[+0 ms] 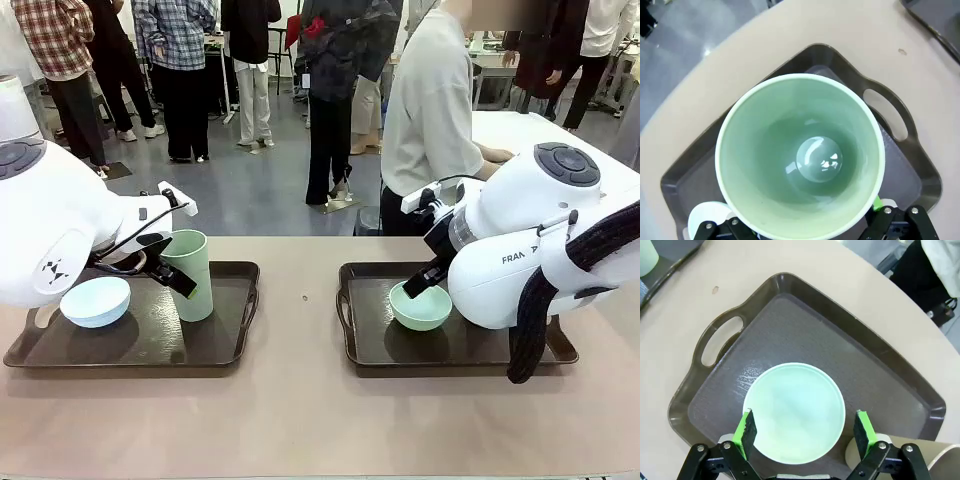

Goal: Set up a tray with a mat and arrange the tableware.
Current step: Pick up the Picnic Bowl and Reusable plastic cup from the Handle tray in front of the human's position and hold them in the air.

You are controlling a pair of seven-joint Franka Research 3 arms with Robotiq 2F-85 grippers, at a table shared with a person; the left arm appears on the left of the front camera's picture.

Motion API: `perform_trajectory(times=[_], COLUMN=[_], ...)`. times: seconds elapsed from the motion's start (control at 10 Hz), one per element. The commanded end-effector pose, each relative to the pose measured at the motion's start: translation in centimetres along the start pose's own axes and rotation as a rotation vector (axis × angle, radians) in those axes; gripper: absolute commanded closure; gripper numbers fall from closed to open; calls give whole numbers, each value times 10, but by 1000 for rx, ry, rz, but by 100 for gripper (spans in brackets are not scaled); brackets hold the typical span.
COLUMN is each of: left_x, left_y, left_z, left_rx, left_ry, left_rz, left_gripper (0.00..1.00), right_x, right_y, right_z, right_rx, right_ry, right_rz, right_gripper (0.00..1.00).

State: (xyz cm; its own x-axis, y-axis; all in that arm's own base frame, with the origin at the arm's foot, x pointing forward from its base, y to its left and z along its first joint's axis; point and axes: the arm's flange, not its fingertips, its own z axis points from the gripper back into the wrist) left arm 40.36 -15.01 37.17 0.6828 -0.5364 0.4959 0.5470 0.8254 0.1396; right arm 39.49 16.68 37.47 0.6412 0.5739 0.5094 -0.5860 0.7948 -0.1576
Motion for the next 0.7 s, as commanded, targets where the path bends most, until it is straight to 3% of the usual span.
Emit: perform_trajectory(times=[0.0,0.6], left_x=[0,0], left_y=[0,0], left_z=[0,0], left_rx=[0,0], left_ry=[0,0], left_rz=[0,0], left_gripper=[0,0], right_x=[0,0], right_y=[0,0], right_z=[0,0], right_rx=[0,0], right_ry=[0,0], right_rz=[0,0], right_gripper=[0,0])
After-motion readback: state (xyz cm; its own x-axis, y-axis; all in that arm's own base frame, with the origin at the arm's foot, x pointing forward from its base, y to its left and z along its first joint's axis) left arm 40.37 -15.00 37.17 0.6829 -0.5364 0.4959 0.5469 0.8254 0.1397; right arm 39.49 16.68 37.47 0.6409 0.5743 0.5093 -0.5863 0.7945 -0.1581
